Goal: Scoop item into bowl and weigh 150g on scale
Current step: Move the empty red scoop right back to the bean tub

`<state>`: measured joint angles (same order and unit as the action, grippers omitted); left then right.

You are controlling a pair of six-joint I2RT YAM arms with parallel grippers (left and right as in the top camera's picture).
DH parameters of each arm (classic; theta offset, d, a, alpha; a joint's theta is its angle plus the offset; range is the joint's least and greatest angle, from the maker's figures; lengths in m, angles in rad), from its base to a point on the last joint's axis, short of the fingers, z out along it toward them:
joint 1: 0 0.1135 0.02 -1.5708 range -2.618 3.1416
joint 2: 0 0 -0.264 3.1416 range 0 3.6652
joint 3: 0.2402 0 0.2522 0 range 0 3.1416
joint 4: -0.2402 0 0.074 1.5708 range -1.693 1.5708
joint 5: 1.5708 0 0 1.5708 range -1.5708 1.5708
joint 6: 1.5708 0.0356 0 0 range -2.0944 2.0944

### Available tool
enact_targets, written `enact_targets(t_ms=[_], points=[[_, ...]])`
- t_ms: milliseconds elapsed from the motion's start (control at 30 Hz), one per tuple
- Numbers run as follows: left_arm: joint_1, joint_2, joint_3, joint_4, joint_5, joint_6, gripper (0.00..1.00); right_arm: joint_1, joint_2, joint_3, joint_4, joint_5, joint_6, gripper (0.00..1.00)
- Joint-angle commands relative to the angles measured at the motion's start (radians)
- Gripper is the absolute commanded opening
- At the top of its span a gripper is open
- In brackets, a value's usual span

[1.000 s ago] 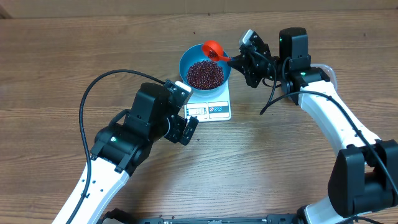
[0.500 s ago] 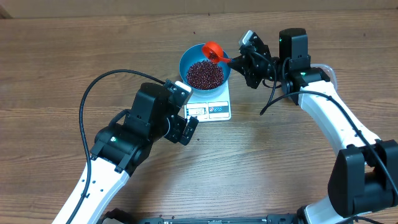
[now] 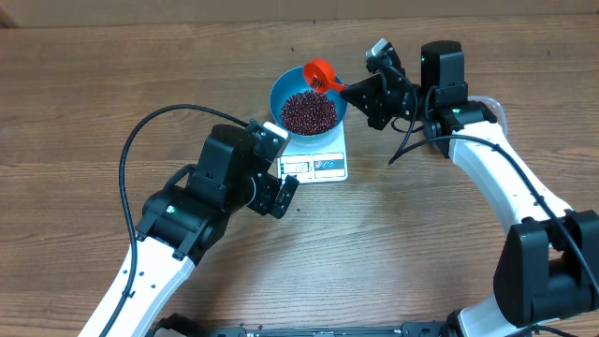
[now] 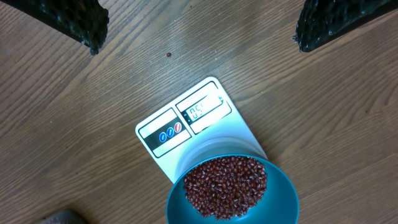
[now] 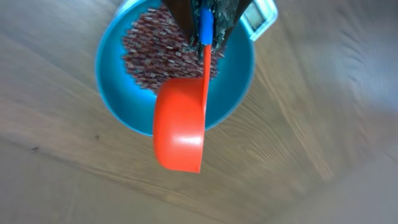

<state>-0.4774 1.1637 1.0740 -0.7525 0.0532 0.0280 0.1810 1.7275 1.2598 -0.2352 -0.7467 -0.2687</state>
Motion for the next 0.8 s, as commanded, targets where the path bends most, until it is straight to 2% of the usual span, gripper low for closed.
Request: enact_targets(t_ms=[0, 233, 433, 567, 767], points=[[-0.003, 0.007, 0.024, 0.0, 0.015, -0.009, 1.0, -0.001, 0.003, 0.003, 0.026, -0.068, 0.179, 0.04], [-0.003, 0.007, 0.024, 0.0, 0.015, -0.009, 0.99, -0.017, 0.003, 0.003, 0.078, -0.071, 0.364, 0.04], [-0.003, 0.007, 0.024, 0.0, 0.015, -0.009, 1.0, -0.085, -0.013, 0.005, 0.097, -0.093, 0.483, 0.04], [-0.003, 0.007, 0.024, 0.0, 0.015, -0.009, 1.0, -0.135, -0.042, 0.004, 0.052, -0.093, 0.485, 0.04], [-0.003, 0.007, 0.024, 0.0, 0.015, -0.009, 1.0, -0.253, -0.103, 0.004, -0.111, -0.084, 0.477, 0.04]])
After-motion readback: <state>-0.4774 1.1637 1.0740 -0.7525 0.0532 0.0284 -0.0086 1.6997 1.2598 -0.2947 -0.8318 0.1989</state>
